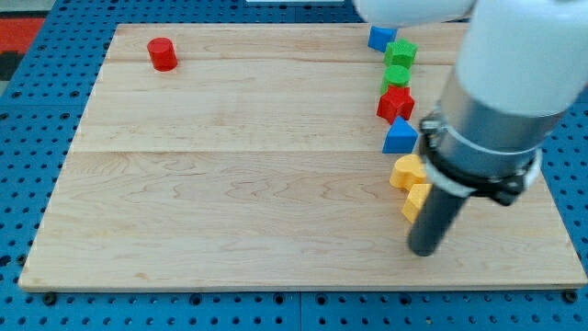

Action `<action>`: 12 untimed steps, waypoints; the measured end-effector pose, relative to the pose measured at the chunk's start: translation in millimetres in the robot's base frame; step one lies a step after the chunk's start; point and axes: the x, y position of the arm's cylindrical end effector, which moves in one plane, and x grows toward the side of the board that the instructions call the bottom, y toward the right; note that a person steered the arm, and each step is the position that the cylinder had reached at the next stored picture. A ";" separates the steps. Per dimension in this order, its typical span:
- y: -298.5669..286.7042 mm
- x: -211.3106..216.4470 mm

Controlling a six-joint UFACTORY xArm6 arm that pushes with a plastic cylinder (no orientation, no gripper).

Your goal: Drag the red circle to the bottom side of the yellow hexagon

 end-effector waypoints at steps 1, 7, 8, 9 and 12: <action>-136.8 -55.7; -266.0 -348.5; -232.3 -368.0; -190.1 -375.7; -181.1 -234.7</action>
